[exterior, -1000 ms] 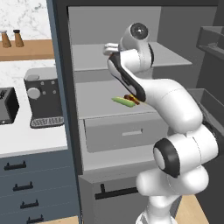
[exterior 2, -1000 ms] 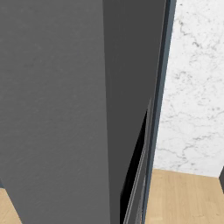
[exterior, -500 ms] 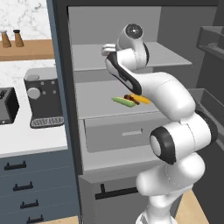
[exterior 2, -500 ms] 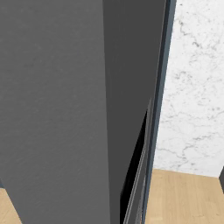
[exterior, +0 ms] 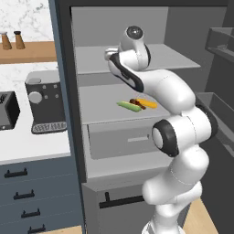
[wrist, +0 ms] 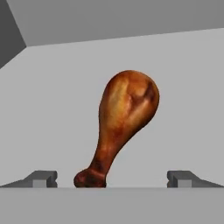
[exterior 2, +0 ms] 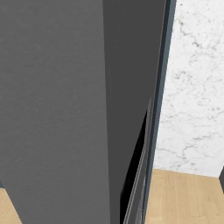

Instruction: Place one corn and one chicken drumstick in each tupperware on the nearby counter, to pack two identical lunches.

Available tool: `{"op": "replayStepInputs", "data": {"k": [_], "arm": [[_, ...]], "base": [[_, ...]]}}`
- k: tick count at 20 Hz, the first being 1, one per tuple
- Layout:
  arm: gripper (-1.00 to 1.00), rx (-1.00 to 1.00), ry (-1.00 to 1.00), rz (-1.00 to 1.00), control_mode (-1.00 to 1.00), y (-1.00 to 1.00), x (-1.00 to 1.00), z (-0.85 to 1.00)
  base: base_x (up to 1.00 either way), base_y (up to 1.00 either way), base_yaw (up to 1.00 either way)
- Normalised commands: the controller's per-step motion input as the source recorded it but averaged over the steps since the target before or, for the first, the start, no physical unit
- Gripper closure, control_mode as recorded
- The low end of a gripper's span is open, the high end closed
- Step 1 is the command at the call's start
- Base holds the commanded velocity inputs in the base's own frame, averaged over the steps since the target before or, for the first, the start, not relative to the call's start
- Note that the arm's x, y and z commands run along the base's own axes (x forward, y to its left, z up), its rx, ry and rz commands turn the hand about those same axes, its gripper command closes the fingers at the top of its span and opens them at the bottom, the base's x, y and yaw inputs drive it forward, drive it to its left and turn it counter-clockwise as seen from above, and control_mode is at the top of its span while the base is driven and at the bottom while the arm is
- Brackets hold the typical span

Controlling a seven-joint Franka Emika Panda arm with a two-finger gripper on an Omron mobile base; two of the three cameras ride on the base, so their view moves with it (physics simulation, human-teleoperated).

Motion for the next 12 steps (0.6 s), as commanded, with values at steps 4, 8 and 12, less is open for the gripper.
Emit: {"op": "replayStepInputs", "data": {"k": [4,8,12], "arm": [[-1.00,0.00,0.05,0.00,-1.00,0.00,0.40,-0.08],[-1.00,0.00,0.01,0.00,-1.00,0.00,0.34,-0.08],[-1.00,0.00,0.00,0.00,-1.00,0.00,0.33,-0.25]], "base": [[0.00,0.00,0.00],[0.00,0.00,0.00],[0.00,0.00,0.00]]}}
